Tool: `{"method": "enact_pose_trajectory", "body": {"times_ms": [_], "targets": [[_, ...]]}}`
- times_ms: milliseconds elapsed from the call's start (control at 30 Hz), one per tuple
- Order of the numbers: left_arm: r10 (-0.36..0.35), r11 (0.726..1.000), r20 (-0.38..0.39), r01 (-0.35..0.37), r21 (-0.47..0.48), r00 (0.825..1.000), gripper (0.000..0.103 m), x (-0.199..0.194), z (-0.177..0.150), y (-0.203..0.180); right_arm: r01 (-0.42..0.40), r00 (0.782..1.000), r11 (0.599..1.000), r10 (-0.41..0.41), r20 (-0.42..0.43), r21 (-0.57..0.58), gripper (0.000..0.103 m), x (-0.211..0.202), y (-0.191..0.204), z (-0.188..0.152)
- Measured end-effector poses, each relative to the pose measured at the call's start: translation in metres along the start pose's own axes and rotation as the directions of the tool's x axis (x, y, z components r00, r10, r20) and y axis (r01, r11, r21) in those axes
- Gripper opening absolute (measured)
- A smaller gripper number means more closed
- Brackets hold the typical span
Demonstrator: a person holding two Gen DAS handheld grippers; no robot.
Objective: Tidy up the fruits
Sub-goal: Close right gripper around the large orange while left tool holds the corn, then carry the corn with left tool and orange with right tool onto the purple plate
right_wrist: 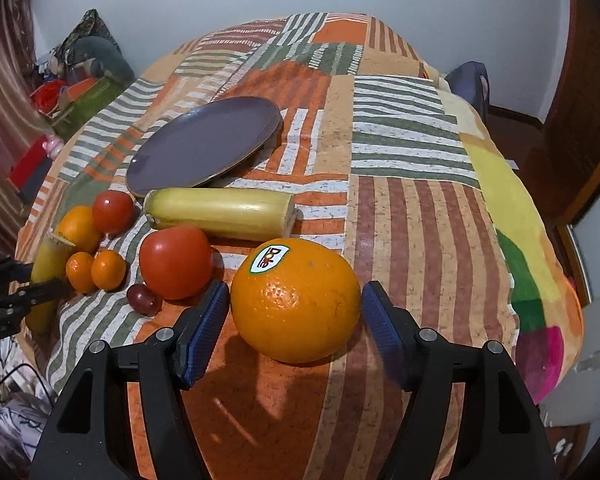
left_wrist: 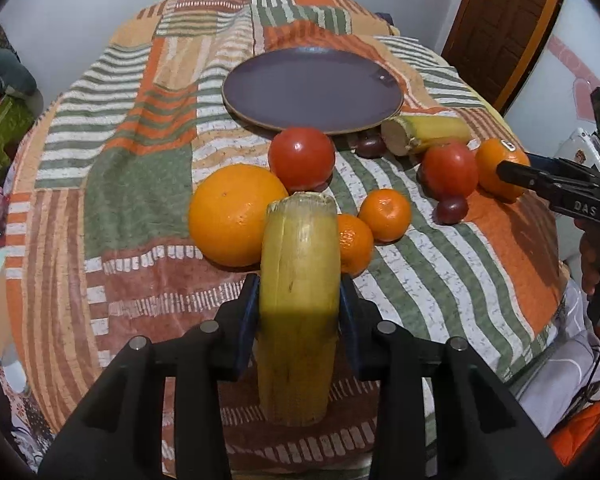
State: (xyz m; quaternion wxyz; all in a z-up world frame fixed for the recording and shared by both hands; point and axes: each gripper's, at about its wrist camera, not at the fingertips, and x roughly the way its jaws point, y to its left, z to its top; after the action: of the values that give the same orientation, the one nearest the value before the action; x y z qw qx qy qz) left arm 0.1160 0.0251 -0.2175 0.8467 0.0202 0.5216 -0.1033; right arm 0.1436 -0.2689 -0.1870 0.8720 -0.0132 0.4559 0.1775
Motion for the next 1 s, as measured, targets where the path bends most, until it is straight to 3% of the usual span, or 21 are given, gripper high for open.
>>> {"method": "enact_pose_trajectory", "body": {"times_ms": [267, 500, 1000], "targets": [[-0.002, 1.000, 0.006, 0.002, -0.029, 1.000, 0.037, -0.003, -0.001, 0.003, -0.018, 0.999, 1.000, 0.019, -0.046, 0.011, 0.068, 0.016, 0.000, -0.004], [-0.002, 0.999, 0.074, 0.005, -0.040, 0.997, 0.037, -0.030, 0.009, 0.006, -0.009, 1.000, 1.000, 0.009, -0.024, 0.006, 0.067, 0.009, 0.002, 0.000], [-0.015, 1.000, 0.215, 0.016, -0.003, 0.976, 0.037, -0.054, 0.083, 0.005, -0.026, 0.986, 0.997, 0.038, 0.163, -0.076, 0.066, -0.025, 0.021, 0.063]]}}
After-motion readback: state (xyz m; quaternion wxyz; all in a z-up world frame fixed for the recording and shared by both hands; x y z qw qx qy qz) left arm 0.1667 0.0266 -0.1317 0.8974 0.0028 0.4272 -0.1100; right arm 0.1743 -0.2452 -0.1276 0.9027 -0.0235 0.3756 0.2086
